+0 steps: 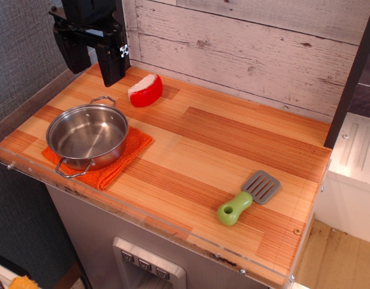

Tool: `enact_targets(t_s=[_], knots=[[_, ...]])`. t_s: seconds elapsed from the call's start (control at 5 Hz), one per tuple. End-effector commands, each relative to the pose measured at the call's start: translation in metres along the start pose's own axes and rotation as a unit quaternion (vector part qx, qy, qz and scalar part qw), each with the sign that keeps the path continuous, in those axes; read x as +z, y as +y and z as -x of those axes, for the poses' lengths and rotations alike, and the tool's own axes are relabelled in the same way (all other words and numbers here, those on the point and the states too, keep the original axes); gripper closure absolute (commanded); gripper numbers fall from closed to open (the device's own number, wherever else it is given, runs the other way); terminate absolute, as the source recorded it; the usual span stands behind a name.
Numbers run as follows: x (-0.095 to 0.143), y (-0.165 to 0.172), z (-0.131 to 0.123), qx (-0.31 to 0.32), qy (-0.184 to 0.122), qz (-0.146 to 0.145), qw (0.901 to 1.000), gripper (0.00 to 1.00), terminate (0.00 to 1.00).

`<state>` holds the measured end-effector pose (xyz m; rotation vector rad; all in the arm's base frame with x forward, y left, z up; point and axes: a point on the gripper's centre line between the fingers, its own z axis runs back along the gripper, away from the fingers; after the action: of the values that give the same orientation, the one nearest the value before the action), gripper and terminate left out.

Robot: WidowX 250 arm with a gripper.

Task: Place the sushi inside the pot

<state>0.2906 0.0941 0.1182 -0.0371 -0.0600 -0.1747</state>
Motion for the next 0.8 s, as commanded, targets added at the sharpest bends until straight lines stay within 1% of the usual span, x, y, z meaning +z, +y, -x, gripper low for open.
enact_targets(t_s=[0.0,0.2,0.4,0.6], knots=[[0.0,0.0,0.0,0.0,0.0,0.0,1.0,0.0,0.0],[-0.008,0.003,-0.015,-0.018,0.005,0.009,0.9998,0.0,0.0],[-0.021,0.004,-0.04,-0.044,-0.006,0.004,0.999,0.0,0.0],[-0.035,0.007,-0.067,-0.056,-0.022,-0.004,0.9982,0.0,0.0]])
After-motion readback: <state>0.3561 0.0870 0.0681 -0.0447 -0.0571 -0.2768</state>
